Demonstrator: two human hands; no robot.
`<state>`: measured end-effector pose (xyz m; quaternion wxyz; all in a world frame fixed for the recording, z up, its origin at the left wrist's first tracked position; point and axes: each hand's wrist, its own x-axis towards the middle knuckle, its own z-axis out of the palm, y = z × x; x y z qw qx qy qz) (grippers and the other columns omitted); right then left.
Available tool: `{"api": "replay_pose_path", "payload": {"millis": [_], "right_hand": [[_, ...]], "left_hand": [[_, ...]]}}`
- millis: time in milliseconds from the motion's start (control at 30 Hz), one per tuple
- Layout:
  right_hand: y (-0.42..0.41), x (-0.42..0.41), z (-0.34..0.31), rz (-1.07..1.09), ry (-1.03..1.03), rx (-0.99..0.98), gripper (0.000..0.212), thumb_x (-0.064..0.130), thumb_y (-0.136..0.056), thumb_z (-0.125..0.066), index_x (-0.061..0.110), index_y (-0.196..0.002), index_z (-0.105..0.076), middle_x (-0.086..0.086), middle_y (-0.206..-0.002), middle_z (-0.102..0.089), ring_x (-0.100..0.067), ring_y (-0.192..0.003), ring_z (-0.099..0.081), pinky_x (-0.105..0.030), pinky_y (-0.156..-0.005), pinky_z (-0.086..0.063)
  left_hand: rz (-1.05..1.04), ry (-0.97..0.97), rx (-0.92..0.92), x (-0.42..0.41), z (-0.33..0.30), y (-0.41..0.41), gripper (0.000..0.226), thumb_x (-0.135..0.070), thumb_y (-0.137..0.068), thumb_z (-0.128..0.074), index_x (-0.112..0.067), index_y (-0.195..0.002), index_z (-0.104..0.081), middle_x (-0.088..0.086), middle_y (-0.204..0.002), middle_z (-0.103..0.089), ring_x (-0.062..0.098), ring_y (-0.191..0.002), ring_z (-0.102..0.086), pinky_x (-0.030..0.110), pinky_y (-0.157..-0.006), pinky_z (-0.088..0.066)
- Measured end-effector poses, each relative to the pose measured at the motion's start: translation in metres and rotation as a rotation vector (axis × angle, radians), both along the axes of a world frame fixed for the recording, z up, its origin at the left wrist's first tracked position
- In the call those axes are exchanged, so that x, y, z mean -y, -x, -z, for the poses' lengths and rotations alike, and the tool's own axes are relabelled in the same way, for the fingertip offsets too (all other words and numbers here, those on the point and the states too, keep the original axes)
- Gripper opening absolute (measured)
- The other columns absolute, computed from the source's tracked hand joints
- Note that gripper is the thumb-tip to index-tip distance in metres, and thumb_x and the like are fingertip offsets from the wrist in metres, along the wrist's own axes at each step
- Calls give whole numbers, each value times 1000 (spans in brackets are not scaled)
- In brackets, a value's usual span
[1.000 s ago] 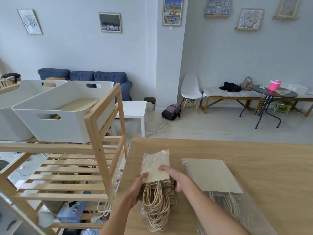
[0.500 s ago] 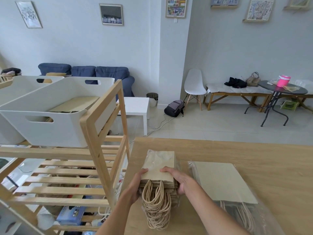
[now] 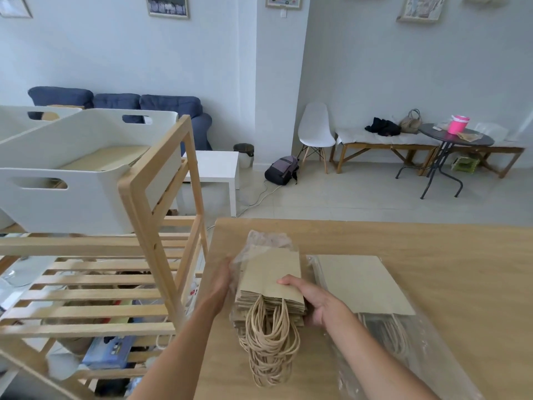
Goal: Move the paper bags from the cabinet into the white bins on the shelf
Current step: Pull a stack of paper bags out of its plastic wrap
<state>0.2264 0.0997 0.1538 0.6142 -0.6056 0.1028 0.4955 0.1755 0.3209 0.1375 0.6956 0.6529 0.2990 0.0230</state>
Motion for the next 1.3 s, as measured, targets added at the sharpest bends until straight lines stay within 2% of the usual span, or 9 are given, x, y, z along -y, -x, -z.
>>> {"api": "replay_pose_path", "payload": {"millis": [167, 367, 533, 700, 833, 933, 1067, 1200, 1300], "right_hand": [[33, 15, -13, 23, -46, 10, 60, 30, -67, -86, 1, -116, -68, -22, -95, -76, -31, -75, -74, -39, -68, -61], [71, 26, -31, 11, -88, 18, 57, 31, -75, -81, 1, -121, -66, -24, -100, -76, -32, -78, -76, -39, -67, -61], [93, 33, -47, -64, -100, 74, 54, 35, -77, -79, 1, -117, -67, -21, -97, -76, -30, -78, -74, -39, -77, -61], [105, 33, -63, -78, -89, 253, 33, 39, -77, -65, 16, -99, -54, -17, -99, -67, -27, -90, -62, -41, -87, -46], [106, 50, -66, -264, -176, 274, 73, 71, -89, -49, 9, -122, -68, -19, -122, -70, -34, -112, -68, -43, -94, -54], [112, 63, -61, -284, -113, 296, 105, 94, -74, -38, 10, -133, -56, -27, -97, -69, -35, -84, -71, -38, -74, -58], [131, 57, -43, -174, -13, 319, 107, 93, -71, -33, 26, -155, -27, -20, -74, -65, -26, -60, -63, -31, -58, -53], [142, 48, -22, -129, 24, 350, 122, 96, -61, -33, 21, -157, -29, -16, -67, -61, -22, -53, -58, -28, -52, -49], [143, 51, -6, -24, -92, 280, 109, 96, -69, -31, 32, -157, -26, -17, -68, -60, -22, -53, -56, -29, -52, -47]], "left_hand": [[189, -861, 217, -3, 8, 57, 58, 4, -93, -45, -18, -146, -36, 9, -148, -46, 28, -133, -49, 45, -108, -44], [574, -1407, 525, 7, 2, 108, 111, -11, -69, -81, -6, -157, -14, 20, -166, -14, 28, -154, -13, 40, -125, -16], [578, -1369, 662, 20, -16, 128, 87, -44, -87, -70, -5, -154, -31, 9, -164, -30, 21, -152, -28, 33, -122, -28], [595, -1259, 503, 26, -34, 147, 74, -48, -78, -63, -28, -145, -37, -7, -139, -60, 20, -112, -66, 35, -86, -57], [582, -1053, 423, 29, -47, 161, 65, -41, -81, -64, -32, -141, -40, -5, -129, -66, 22, -114, -66, 39, -91, -55], [530, -790, 373, 33, -47, 175, 63, -46, -81, -79, -29, -136, -53, -14, -125, -69, 8, -117, -64, 40, -98, -54], [368, -476, 268, 49, -30, 189, 70, -29, -71, -85, -21, -135, -58, -4, -124, -71, 19, -120, -63, 41, -101, -52], [182, -251, 217, 72, -9, 201, 58, 7, -74, -74, -10, -127, -59, -3, -107, -73, 17, -102, -66, 10, -72, -52], [85, -185, 232, 81, -7, 201, 54, -2, -67, -69, -14, -119, -59, -1, -101, -69, -1, -87, -65, 9, -67, -49]]}}
